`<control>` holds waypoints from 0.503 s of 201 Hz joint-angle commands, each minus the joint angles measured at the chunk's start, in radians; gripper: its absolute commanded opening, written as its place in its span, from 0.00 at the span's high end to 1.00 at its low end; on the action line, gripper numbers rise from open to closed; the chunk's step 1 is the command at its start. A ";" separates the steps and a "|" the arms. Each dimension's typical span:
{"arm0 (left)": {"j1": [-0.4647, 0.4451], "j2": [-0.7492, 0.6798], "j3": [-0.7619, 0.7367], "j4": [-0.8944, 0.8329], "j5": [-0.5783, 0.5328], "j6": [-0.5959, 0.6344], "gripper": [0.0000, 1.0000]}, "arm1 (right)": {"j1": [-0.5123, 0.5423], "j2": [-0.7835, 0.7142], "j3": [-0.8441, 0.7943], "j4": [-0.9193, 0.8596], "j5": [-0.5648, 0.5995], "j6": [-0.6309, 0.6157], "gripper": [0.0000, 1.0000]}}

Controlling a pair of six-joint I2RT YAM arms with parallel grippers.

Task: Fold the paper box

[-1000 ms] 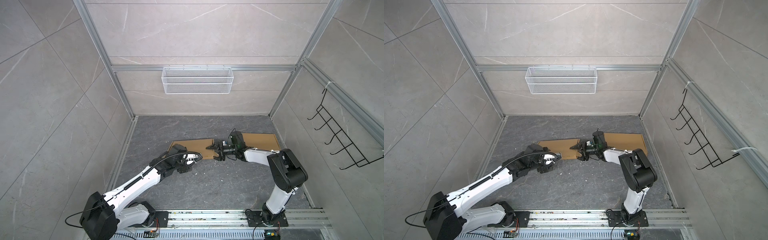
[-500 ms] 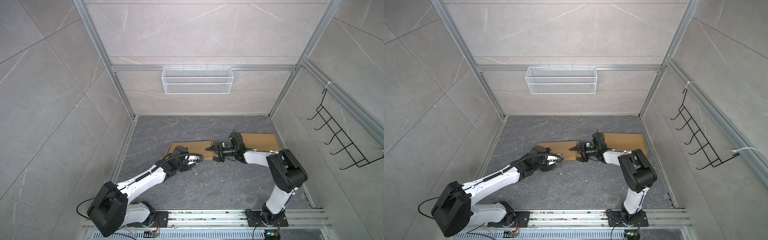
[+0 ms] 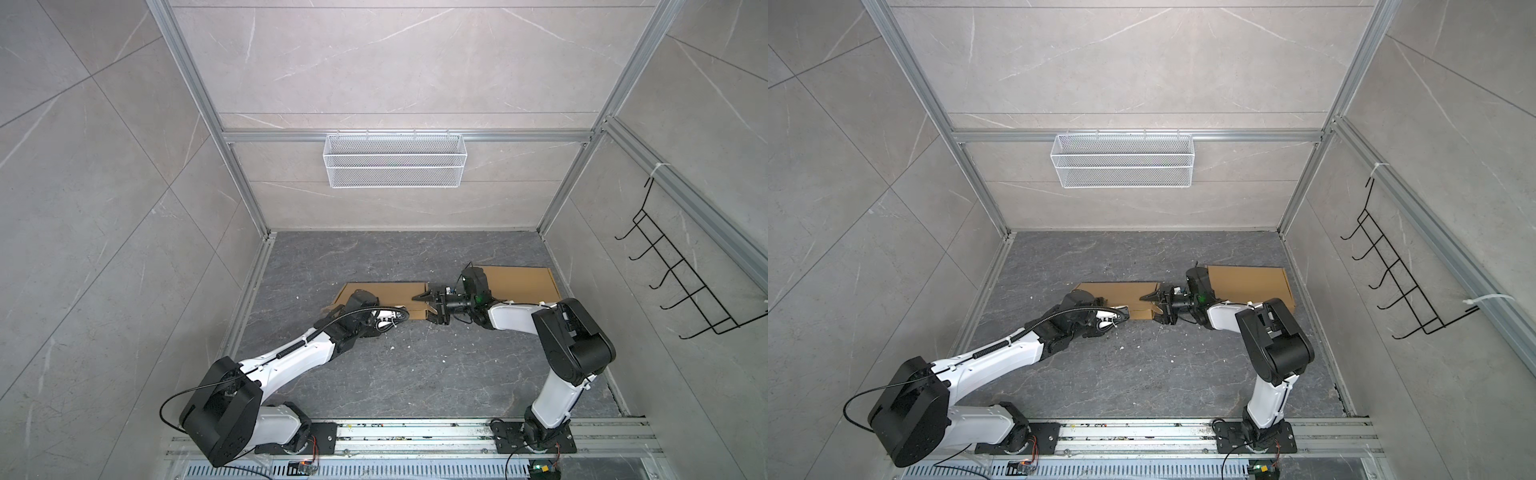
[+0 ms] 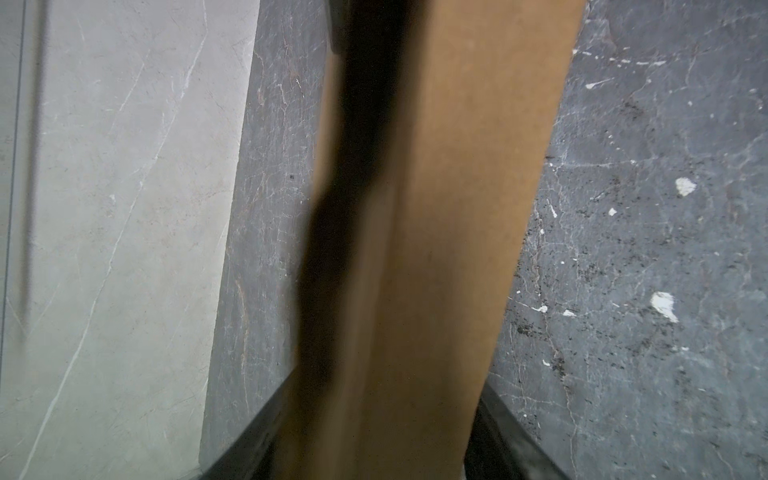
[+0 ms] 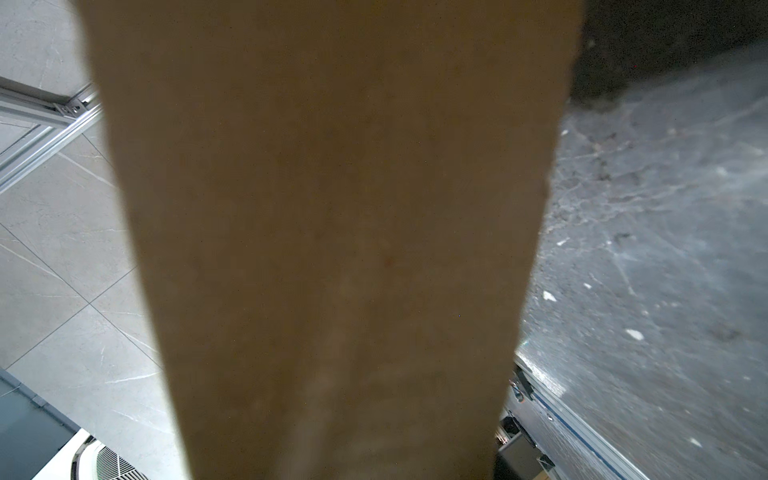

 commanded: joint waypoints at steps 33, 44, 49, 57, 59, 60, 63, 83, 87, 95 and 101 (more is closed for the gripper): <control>0.010 -0.004 0.044 -0.023 -0.050 0.037 0.46 | 0.012 -0.023 -0.017 0.020 -0.041 0.017 0.39; 0.009 -0.006 0.056 -0.042 -0.050 0.037 0.48 | 0.012 -0.028 -0.014 0.023 -0.039 0.016 0.36; 0.011 -0.007 0.060 -0.053 -0.048 0.035 0.49 | 0.012 -0.030 -0.013 0.022 -0.037 0.015 0.35; 0.010 -0.010 0.067 -0.066 -0.045 0.034 0.50 | 0.010 -0.035 -0.010 0.024 -0.035 0.014 0.33; 0.009 -0.011 0.069 -0.070 -0.044 0.034 0.50 | 0.010 -0.036 -0.011 0.025 -0.035 0.015 0.33; 0.010 -0.012 0.070 -0.072 -0.044 0.034 0.50 | 0.009 -0.037 -0.011 0.026 -0.034 0.015 0.32; 0.011 -0.012 0.072 -0.076 -0.043 0.033 0.50 | 0.008 -0.041 -0.012 0.029 -0.033 0.017 0.32; 0.010 -0.014 0.092 -0.106 -0.044 0.035 0.51 | -0.005 -0.066 -0.022 0.045 -0.014 0.021 0.27; 0.011 -0.014 0.096 -0.113 -0.043 0.035 0.51 | -0.008 -0.070 -0.024 0.045 -0.013 0.019 0.27; 0.010 -0.016 0.108 -0.132 -0.039 0.034 0.52 | -0.015 -0.080 -0.026 0.045 -0.008 0.016 0.26; 0.011 -0.017 0.118 -0.153 -0.032 0.031 0.53 | -0.021 -0.087 -0.027 0.045 -0.008 0.013 0.25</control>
